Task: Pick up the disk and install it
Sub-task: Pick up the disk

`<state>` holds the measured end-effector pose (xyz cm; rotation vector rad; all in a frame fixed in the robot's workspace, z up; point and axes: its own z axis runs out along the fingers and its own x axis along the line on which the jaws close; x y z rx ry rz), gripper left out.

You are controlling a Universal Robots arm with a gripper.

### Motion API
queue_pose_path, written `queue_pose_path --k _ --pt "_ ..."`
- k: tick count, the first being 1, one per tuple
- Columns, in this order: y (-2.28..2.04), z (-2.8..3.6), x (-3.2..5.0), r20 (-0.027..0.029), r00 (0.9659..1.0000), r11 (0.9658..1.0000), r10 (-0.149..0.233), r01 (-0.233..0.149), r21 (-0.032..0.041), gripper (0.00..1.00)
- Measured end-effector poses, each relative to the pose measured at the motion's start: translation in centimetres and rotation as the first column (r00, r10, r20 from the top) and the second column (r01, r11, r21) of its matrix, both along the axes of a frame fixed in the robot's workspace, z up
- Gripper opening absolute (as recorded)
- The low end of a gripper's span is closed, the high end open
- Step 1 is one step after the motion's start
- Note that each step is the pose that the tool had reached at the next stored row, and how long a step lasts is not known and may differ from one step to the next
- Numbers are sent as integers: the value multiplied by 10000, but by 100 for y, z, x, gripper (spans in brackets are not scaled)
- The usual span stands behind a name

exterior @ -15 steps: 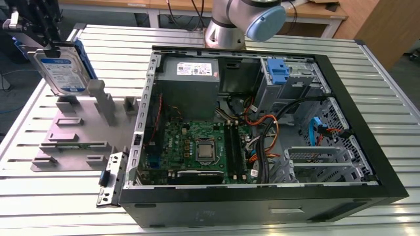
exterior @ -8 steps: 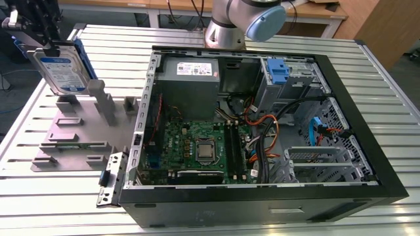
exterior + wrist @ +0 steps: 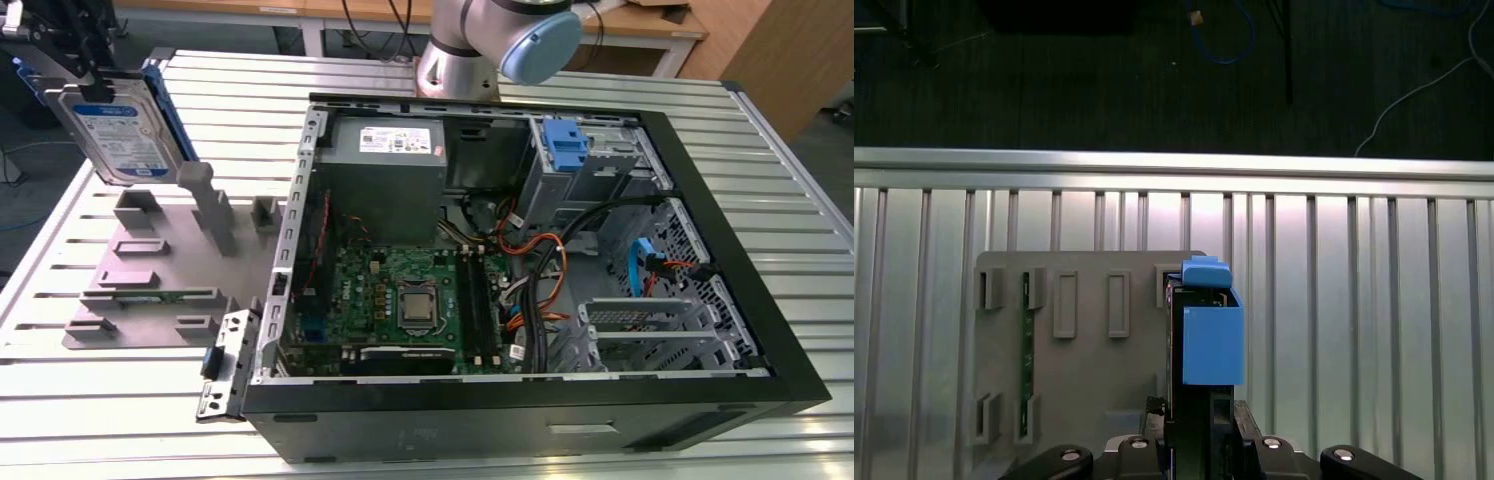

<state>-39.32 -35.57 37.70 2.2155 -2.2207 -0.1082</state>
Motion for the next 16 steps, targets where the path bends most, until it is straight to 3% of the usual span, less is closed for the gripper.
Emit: queue_pose_path --k 16 --pt "0 52 1 -4 10000 10000 1 -1 -2 35"
